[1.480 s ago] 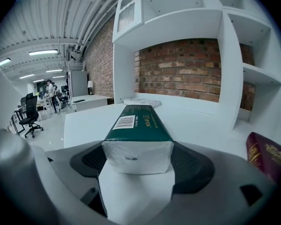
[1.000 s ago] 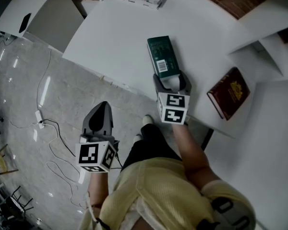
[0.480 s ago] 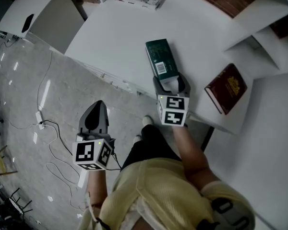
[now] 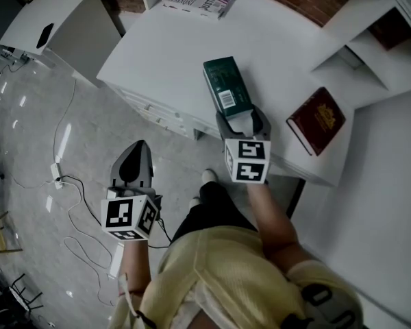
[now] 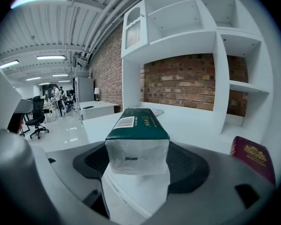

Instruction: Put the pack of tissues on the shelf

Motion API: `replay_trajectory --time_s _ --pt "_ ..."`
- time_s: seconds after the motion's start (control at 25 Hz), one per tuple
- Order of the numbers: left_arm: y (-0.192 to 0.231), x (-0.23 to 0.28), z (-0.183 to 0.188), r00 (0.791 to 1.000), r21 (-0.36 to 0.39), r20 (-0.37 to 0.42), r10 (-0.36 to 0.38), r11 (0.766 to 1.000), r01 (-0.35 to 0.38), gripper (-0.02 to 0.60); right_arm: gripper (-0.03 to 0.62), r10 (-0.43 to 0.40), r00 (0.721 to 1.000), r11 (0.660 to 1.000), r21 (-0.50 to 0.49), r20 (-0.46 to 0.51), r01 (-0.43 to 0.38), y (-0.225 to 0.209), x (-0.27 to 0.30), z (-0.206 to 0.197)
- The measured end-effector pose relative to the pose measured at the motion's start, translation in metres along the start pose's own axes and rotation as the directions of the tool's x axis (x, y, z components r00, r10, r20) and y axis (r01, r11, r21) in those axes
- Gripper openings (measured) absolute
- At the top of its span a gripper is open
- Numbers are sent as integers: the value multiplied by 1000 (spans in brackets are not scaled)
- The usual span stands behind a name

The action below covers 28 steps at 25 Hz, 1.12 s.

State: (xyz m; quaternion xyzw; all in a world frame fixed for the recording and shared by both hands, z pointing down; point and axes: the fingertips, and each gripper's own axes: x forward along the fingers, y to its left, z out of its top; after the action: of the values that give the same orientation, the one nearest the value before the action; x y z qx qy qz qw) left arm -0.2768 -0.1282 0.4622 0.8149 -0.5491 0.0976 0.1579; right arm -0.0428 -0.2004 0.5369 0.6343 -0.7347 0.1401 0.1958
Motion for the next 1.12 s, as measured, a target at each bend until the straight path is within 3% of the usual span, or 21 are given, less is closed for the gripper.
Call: replay_trajectory --time_s 0.28,0.68,1.12 --pt "-8 -27 8 999 34 30 -15 999 14 2 374 64 997 997 36 42 -65 15 -44 18" --pt "-28 -57 26 994 76 75 -76 995 70 2 374 107 990 994 -5 88 -107 25 -114 44" --pt "-77 -49 66 974 162 121 -193 972 173 2 374 117 978 992 20 172 -123 -4 -174 79"
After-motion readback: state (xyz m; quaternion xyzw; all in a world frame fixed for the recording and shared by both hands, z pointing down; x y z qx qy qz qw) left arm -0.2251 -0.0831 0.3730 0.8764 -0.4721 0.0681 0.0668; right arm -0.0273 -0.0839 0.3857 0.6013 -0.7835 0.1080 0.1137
